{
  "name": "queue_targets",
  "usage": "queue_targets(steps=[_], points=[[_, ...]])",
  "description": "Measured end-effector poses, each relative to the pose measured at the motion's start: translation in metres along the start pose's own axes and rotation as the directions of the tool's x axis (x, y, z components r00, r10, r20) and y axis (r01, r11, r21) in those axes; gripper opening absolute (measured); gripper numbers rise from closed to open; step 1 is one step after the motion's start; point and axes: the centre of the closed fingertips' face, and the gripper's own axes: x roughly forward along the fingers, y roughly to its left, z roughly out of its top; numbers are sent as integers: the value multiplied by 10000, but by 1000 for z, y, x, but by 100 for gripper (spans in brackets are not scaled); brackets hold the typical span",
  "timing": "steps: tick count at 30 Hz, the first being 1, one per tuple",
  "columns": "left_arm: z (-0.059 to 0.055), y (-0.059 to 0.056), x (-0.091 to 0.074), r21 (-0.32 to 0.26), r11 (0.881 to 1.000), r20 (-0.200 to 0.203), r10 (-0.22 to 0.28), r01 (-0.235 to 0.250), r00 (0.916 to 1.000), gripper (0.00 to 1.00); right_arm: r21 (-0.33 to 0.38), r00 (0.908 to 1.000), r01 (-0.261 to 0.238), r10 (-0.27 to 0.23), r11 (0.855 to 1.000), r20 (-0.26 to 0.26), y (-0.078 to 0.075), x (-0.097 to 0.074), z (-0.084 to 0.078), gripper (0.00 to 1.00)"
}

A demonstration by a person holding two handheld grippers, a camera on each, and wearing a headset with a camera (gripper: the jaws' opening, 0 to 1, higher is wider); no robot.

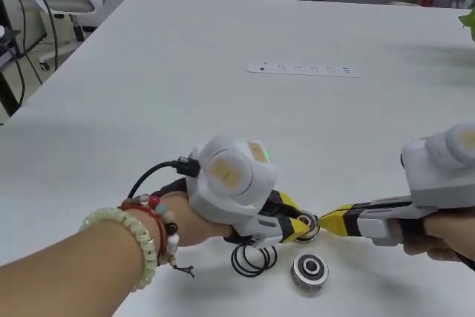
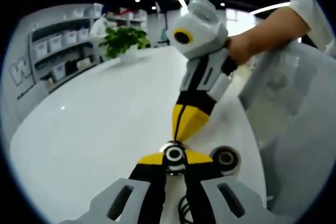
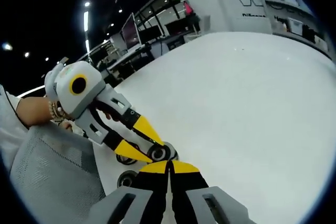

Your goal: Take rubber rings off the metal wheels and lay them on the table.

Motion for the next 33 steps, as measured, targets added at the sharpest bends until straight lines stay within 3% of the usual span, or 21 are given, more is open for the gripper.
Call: queue_targets(steps=[20, 24, 26, 33], points=[[0, 0, 0, -12, 10000, 61, -17, 17, 10000, 13, -288, 9998, -199, 201, 9994, 88, 7, 2, 7, 0], [0, 0, 0, -62, 10000, 82, -9, 10, 10000, 13, -938, 9998, -203, 200, 9954, -42, 6, 3, 7, 0], [0, 0, 0, -287, 9996, 177, -10, 15, 9998, 13, -859, 9998, -211, 208, 9961, -43, 5, 2, 7, 0], [0, 0, 0, -190, 9998, 193, -22, 26, 9998, 13, -748, 9995, -306, 306, 9967, -12, 6, 1, 8, 0]])
